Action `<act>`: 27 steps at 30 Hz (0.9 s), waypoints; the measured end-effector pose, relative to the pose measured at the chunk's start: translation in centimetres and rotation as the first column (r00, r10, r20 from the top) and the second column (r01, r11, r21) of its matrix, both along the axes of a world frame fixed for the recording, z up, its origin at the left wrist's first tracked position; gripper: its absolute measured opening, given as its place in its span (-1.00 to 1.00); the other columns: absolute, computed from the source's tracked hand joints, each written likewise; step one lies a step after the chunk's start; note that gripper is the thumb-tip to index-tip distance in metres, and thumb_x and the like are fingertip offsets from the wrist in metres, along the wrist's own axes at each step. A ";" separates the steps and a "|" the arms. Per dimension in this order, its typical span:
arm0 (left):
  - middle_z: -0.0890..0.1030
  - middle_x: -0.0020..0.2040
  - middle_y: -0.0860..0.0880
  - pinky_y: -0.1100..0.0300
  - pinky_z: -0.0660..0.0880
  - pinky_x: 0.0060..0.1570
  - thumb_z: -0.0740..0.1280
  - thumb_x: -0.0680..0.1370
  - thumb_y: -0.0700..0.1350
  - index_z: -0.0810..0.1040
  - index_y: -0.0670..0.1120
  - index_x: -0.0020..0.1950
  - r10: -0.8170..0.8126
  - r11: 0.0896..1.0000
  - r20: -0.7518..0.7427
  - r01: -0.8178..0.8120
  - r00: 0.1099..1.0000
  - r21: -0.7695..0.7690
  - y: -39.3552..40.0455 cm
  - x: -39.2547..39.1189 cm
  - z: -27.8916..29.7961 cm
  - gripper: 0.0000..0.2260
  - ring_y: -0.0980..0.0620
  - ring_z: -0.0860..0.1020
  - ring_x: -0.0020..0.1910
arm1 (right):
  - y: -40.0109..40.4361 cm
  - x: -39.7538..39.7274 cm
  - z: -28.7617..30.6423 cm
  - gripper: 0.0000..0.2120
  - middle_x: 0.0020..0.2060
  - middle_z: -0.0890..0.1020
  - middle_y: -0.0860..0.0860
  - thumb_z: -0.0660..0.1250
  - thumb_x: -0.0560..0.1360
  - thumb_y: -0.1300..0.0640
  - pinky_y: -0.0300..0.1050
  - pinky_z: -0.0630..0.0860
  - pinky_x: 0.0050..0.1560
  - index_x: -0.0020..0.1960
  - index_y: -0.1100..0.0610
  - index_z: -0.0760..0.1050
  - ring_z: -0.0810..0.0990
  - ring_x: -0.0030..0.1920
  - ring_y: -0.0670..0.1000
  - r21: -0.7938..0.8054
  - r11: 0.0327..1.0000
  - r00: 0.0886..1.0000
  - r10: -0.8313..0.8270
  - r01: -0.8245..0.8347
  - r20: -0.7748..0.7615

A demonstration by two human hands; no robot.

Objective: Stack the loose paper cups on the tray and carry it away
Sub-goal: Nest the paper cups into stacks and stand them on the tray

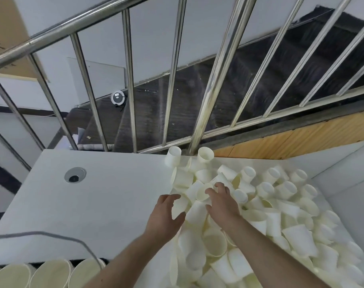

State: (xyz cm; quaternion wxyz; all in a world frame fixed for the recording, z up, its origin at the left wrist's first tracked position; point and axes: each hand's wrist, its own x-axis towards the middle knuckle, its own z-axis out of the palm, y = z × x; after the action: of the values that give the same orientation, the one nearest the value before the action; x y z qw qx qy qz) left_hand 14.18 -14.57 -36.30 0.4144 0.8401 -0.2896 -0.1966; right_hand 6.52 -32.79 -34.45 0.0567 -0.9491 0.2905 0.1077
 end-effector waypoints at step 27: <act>0.36 0.33 0.07 0.33 0.28 0.11 0.46 0.41 -0.01 0.27 -0.02 0.46 0.072 0.992 -0.048 -0.077 0.996 -0.099 -3.8 -2.2 2.6 -0.33 0.17 0.38 0.24 | 2.1 -3.3 2.4 -0.32 0.40 0.34 -0.11 0.42 0.45 0.07 -0.14 0.41 0.27 0.48 0.03 0.21 0.30 0.39 -0.08 0.274 0.919 0.867 0.123 -0.283 0.483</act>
State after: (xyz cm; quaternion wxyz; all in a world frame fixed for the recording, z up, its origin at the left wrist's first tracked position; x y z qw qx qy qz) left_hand 12.02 -18.39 -33.74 0.4697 0.8237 -0.2586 -0.1845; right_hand 3.23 -30.68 -32.02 0.2723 -0.9493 0.1434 -0.0646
